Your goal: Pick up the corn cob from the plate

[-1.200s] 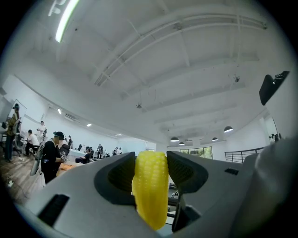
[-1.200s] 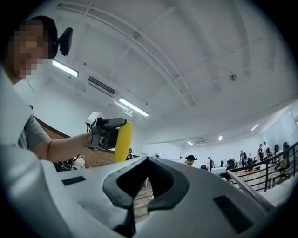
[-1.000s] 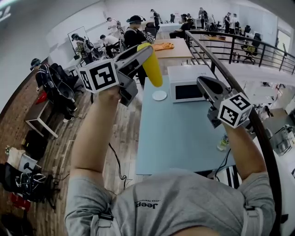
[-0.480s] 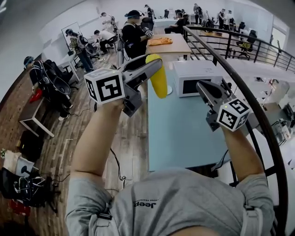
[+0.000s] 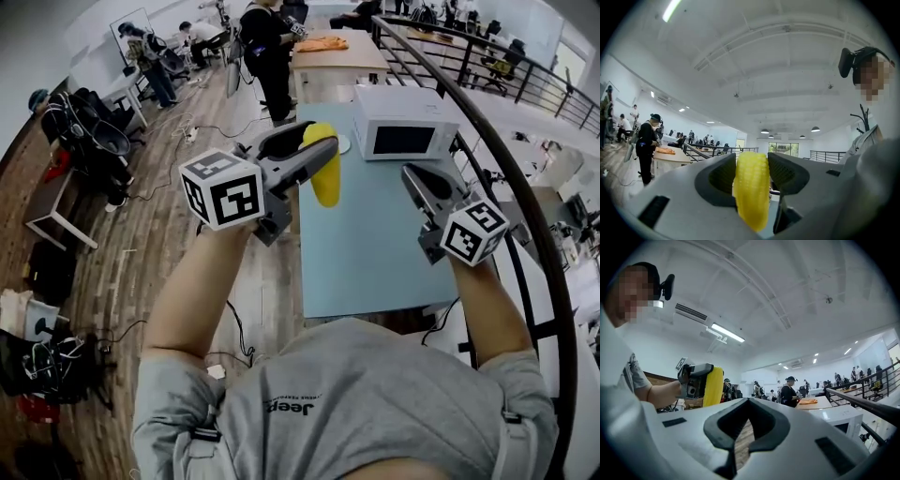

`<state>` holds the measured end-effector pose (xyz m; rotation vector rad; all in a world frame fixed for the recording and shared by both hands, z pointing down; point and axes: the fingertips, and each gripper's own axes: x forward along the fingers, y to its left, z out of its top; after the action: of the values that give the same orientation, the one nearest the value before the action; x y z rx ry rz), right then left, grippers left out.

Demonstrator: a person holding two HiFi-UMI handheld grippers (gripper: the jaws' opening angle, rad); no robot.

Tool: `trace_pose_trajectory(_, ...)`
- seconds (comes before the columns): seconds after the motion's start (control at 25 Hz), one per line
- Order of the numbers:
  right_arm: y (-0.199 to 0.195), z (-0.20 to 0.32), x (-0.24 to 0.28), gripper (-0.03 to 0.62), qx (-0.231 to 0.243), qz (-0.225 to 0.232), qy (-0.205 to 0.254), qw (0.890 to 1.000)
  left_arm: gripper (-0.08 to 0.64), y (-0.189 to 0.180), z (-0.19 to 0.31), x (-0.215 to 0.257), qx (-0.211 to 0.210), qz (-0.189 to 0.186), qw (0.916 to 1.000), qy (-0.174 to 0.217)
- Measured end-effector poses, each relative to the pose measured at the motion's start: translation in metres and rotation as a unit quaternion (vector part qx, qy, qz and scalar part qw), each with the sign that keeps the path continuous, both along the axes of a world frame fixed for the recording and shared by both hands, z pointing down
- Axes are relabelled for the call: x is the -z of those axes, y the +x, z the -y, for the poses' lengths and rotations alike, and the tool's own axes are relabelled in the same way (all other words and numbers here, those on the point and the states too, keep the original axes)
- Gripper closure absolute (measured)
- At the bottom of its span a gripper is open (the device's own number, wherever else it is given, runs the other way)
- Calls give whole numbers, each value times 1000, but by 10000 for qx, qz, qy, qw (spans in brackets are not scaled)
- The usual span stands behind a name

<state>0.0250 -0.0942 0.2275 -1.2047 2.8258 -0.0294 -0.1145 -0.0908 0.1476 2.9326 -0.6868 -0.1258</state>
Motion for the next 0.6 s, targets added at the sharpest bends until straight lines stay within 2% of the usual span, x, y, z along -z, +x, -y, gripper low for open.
trace_pose_trajectory(0.16,15,4,-35,583,-10,-61,-318,9995,333,11,2,-44,55,-18,9999,-161)
trace_pose_trajectory(0.32,35,7,-70,583,-46,-90,-659,9978,333,26,6,-90,226,139,9992,-303)
trace_pose_trajectory(0.6,53,7,-135,583,68,-283,-1057,9940,333,43,3,-172,454,251,9983,-273)
